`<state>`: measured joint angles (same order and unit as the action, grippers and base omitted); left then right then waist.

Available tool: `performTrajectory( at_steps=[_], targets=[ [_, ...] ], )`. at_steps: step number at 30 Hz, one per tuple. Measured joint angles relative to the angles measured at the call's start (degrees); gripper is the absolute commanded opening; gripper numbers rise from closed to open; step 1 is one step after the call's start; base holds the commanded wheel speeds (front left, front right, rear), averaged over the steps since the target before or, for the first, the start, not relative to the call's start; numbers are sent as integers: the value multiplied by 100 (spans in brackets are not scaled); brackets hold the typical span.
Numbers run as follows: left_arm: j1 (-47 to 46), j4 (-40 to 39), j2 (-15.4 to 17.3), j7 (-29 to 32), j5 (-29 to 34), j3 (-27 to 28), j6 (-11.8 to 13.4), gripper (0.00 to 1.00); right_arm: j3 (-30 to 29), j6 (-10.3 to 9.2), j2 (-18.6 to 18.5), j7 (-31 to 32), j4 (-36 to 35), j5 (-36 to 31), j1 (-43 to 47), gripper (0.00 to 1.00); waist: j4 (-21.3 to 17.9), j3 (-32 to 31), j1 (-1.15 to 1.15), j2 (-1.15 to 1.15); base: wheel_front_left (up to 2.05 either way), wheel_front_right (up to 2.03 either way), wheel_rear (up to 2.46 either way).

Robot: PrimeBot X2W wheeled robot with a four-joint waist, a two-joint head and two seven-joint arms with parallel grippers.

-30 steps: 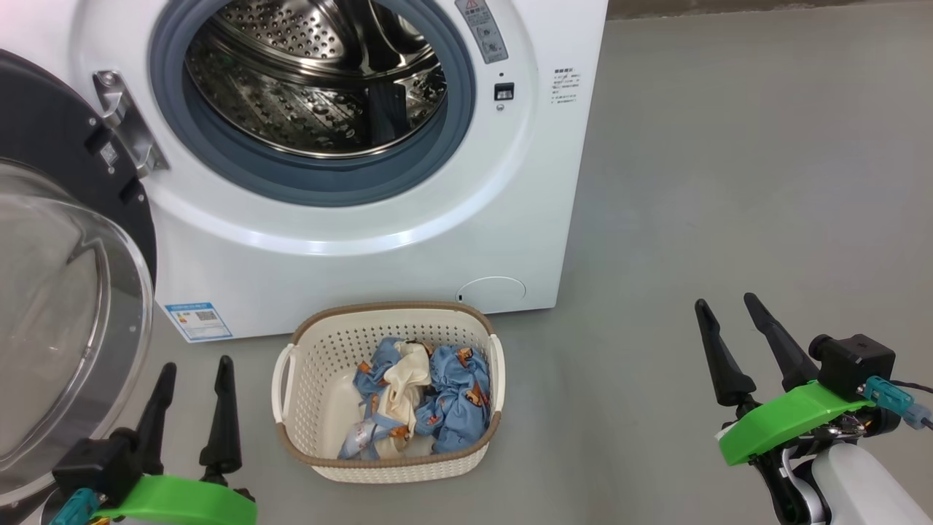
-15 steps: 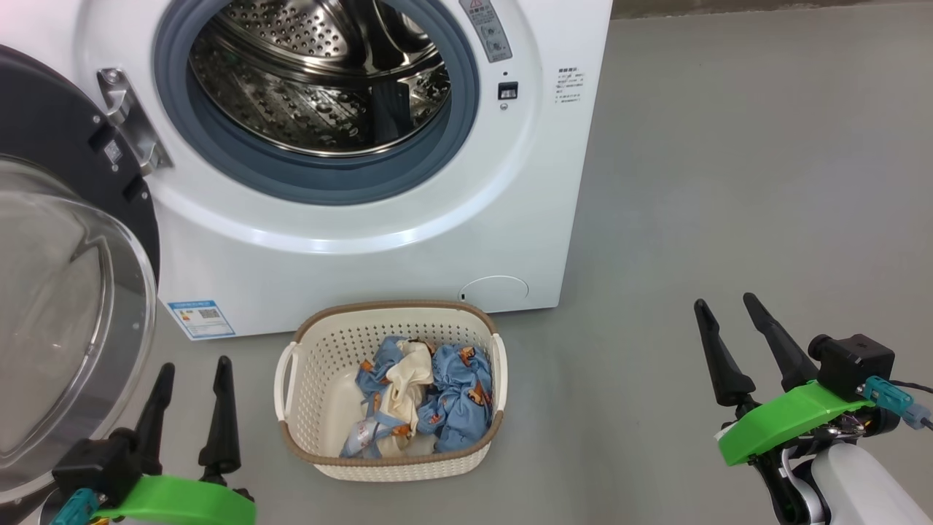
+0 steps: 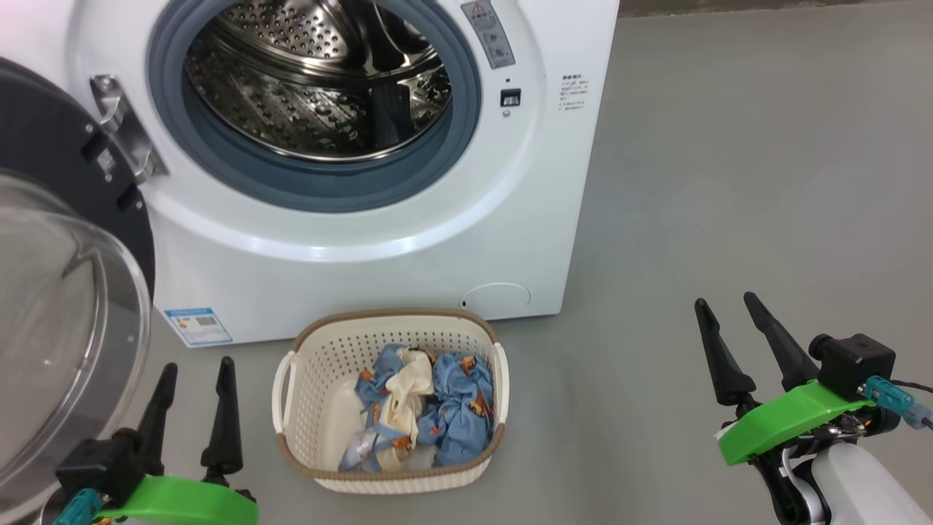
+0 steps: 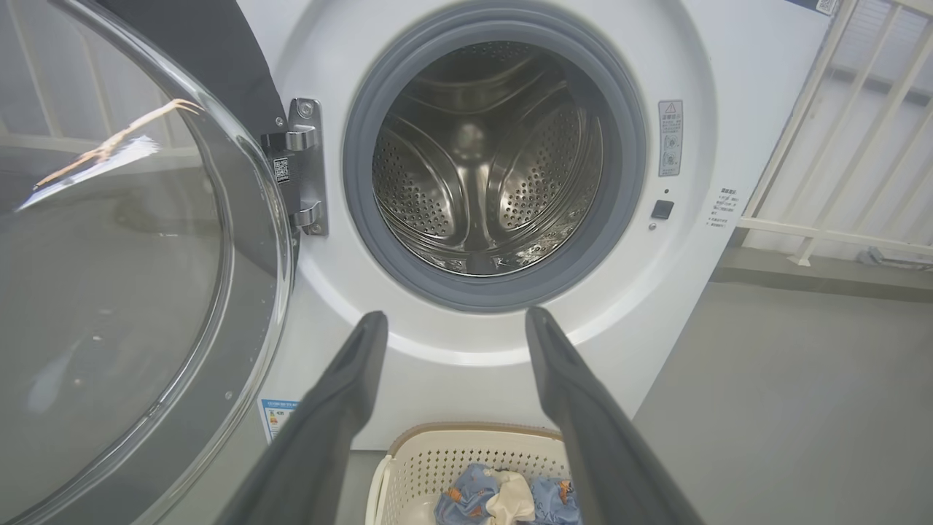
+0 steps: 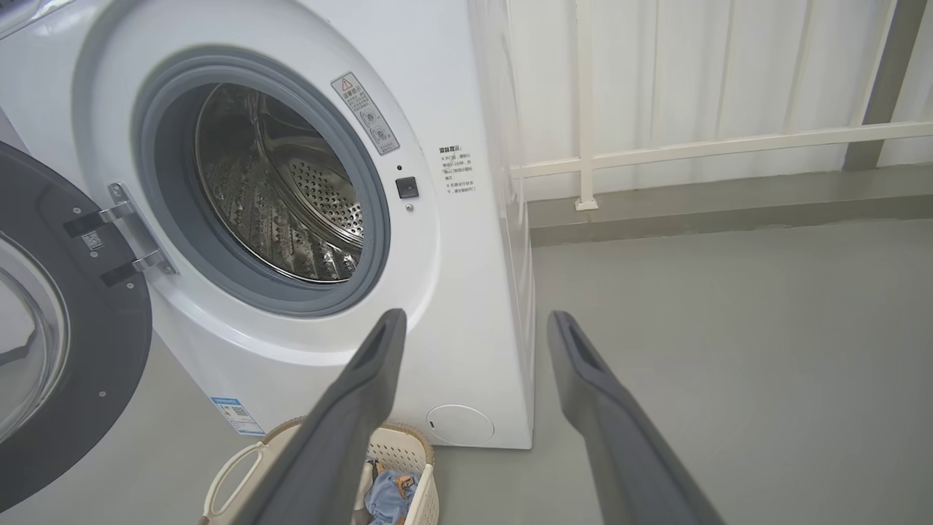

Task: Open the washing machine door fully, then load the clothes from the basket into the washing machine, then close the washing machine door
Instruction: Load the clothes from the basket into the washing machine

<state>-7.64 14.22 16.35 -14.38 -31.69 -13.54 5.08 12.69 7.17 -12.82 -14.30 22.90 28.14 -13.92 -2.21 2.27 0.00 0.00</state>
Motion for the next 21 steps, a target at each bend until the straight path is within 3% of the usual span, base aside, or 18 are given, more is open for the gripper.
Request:
performTrajectory(
  at_steps=[12,21],
  targets=[
    [-9,15,-1,-1,-1,-2,2,100,-22,0,2,0,-8,0,0,100,33,41,1,0,127,-127,0],
    [-17,18,-2,-1,-1,0,2,100,-33,0,11,0,-9,0,-1,100,46,55,0,0,37,-37,0]
  ],
)
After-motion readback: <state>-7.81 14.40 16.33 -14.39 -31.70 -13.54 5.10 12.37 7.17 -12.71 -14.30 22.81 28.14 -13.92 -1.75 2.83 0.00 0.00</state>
